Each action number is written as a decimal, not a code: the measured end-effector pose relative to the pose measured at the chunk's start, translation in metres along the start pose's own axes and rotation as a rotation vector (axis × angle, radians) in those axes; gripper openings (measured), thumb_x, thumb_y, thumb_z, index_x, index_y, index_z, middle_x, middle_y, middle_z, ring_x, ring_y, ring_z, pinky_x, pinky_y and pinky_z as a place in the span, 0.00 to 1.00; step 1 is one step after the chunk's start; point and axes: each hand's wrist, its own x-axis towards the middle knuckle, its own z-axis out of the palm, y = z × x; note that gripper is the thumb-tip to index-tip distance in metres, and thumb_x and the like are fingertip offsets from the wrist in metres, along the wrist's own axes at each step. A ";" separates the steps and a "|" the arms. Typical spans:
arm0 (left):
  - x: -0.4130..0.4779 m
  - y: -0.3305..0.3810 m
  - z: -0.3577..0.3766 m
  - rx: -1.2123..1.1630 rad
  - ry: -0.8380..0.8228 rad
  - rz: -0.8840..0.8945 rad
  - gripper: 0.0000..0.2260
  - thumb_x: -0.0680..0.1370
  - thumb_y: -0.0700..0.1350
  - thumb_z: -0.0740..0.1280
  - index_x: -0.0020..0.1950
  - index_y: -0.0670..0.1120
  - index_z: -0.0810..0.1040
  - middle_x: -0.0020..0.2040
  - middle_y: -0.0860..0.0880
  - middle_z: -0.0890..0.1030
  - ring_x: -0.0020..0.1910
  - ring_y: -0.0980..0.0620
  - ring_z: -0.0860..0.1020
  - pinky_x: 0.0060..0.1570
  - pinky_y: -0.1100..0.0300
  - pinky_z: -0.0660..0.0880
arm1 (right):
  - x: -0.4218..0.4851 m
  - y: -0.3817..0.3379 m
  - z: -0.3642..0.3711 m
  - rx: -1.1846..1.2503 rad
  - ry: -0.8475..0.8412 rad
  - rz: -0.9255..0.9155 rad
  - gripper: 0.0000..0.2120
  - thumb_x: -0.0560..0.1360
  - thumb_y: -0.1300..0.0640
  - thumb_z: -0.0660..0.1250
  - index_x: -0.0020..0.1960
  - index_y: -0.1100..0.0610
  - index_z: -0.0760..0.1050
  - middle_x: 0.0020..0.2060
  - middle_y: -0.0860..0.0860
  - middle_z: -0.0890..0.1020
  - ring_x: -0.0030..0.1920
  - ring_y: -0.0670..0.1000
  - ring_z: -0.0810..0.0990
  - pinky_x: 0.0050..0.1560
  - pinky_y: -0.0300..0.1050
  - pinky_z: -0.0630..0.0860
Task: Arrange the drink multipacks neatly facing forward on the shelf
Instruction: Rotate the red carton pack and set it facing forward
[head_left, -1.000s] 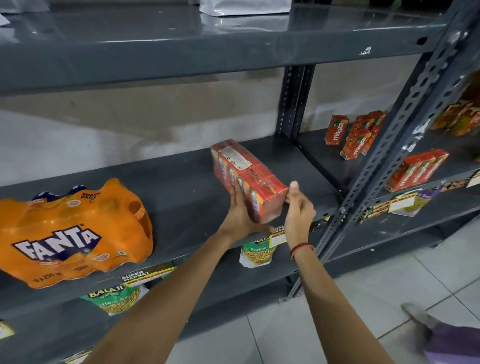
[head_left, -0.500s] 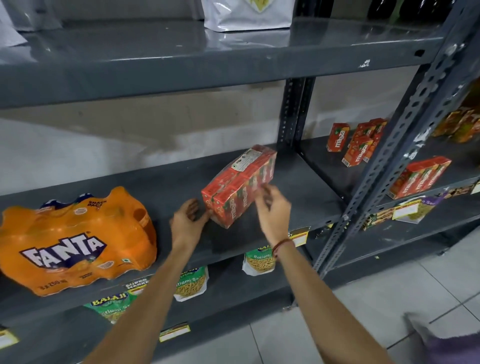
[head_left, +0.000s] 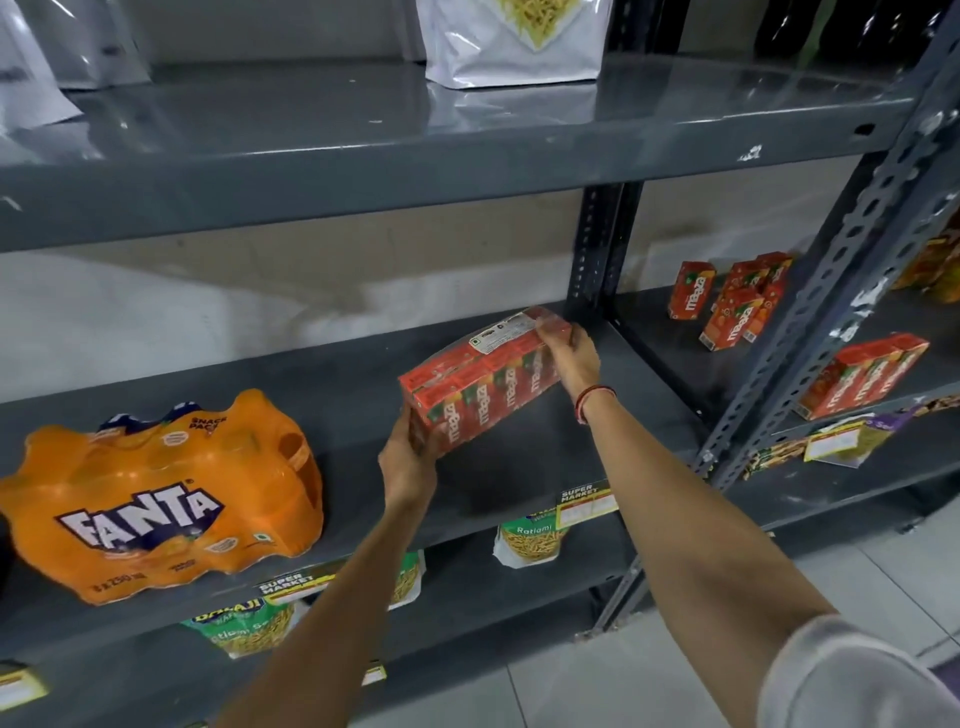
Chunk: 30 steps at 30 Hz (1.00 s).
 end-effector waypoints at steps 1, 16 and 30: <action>0.007 -0.001 -0.004 0.008 -0.014 -0.016 0.19 0.77 0.50 0.65 0.67 0.46 0.71 0.59 0.45 0.80 0.58 0.46 0.77 0.57 0.53 0.71 | -0.003 0.005 -0.001 -0.023 0.031 -0.025 0.33 0.67 0.38 0.70 0.63 0.58 0.72 0.58 0.57 0.78 0.55 0.56 0.79 0.61 0.52 0.74; -0.032 -0.018 -0.026 0.122 0.006 0.061 0.19 0.78 0.53 0.62 0.63 0.42 0.71 0.59 0.44 0.79 0.58 0.45 0.77 0.52 0.60 0.70 | -0.093 0.041 -0.019 0.004 0.204 -0.218 0.07 0.68 0.43 0.73 0.42 0.43 0.77 0.43 0.44 0.77 0.47 0.49 0.79 0.50 0.41 0.73; -0.064 -0.024 -0.040 0.291 0.082 0.153 0.12 0.77 0.48 0.66 0.52 0.40 0.79 0.46 0.44 0.84 0.37 0.54 0.77 0.33 0.67 0.70 | -0.131 0.064 -0.031 -0.014 0.264 -0.256 0.22 0.67 0.38 0.70 0.45 0.57 0.77 0.45 0.51 0.77 0.47 0.49 0.78 0.45 0.31 0.69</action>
